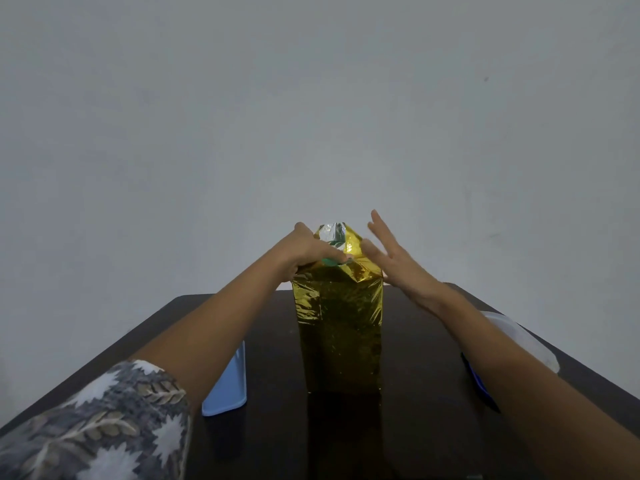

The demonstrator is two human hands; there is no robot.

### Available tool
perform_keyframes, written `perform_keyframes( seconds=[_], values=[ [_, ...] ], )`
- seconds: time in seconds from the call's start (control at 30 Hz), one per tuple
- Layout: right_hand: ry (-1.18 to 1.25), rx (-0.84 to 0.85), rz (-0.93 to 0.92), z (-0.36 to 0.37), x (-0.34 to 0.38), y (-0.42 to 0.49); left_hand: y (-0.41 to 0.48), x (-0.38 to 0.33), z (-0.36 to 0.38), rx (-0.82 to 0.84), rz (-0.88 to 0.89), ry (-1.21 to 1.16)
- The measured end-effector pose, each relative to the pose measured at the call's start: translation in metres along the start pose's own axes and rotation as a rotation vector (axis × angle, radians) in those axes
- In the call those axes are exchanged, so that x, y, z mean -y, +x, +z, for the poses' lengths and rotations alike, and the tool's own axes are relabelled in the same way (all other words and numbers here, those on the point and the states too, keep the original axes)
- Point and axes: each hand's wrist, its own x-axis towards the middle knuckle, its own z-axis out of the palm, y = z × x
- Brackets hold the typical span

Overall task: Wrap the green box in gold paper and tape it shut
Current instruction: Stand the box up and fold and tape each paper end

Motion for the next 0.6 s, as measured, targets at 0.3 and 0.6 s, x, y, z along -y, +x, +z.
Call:
perform_keyframes(
  seconds=[0.3,0.6],
  values=[
    [-0.112,0.004,-0.016,-0.020,-0.004,-0.002,0.001,-0.001,0.000,0.006,0.013,-0.026],
    [-0.265,0.134,0.099,-0.020,0.014,0.005,0.002,0.001,0.001,0.006,0.014,0.028]
  ],
)
